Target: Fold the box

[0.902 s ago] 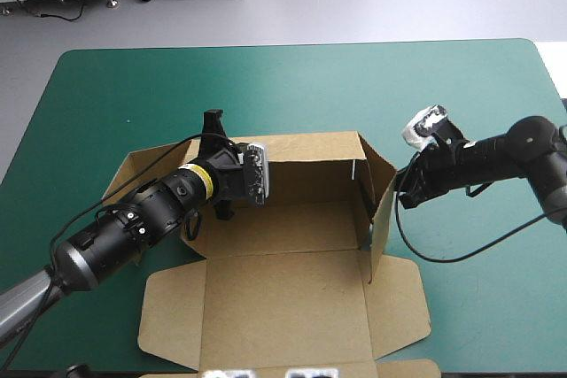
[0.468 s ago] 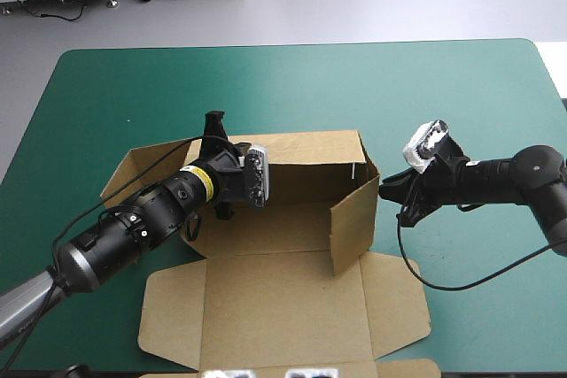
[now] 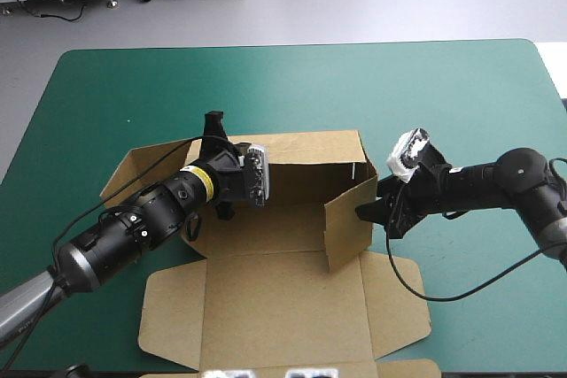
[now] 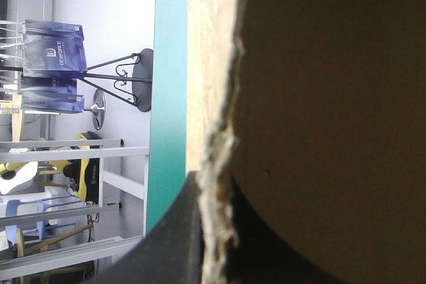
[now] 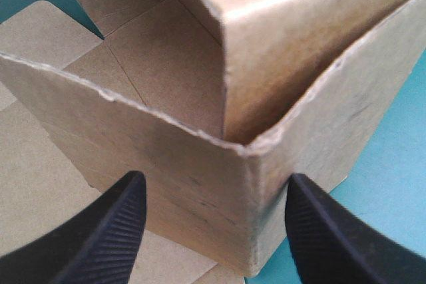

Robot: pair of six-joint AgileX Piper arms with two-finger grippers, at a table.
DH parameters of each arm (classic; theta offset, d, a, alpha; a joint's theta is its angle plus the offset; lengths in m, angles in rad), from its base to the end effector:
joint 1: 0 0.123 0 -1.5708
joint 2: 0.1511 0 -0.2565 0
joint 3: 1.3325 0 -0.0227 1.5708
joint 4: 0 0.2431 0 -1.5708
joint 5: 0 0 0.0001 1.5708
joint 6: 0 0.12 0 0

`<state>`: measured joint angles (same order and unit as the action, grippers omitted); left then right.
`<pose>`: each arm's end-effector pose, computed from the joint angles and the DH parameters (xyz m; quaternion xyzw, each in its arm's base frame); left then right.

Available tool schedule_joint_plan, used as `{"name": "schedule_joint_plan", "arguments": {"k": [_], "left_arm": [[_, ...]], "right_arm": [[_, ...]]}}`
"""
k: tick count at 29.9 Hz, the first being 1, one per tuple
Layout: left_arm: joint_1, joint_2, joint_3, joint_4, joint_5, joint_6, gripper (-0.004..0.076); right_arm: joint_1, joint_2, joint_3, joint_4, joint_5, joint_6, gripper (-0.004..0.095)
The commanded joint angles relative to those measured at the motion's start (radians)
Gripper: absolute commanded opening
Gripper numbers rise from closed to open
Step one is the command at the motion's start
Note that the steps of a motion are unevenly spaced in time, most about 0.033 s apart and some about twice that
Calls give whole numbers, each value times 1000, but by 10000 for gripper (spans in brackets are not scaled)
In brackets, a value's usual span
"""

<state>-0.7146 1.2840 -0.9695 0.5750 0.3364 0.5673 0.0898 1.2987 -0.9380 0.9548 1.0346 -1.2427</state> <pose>0.2484 -0.1869 0.2865 0.6539 0.5600 0.1765 0.4770 0.2435 0.1065 0.2599 -0.4019 0.8041 0.2907 0.3277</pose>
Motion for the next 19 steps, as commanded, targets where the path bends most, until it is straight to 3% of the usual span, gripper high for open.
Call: {"name": "schedule_joint_plan", "arguments": {"k": [1, 6, 14, 19], "left_arm": [[-4, -11, -10, -38, -5, -26, -6], [-4, -11, -10, -39, 2, -33, -6], [-6, -11, -10, -40, 2, -54, -6], [-6, -11, -10, -40, -2, -60, -6]], "right_arm": [[26, -27, -23, 53, -52, 26, 585], [39, -27, -23, 84, -172, 78, 584], [41, -60, 5, 191, -169, 9, 525], [41, -143, 179, 355, -249, -141, 525]]}}
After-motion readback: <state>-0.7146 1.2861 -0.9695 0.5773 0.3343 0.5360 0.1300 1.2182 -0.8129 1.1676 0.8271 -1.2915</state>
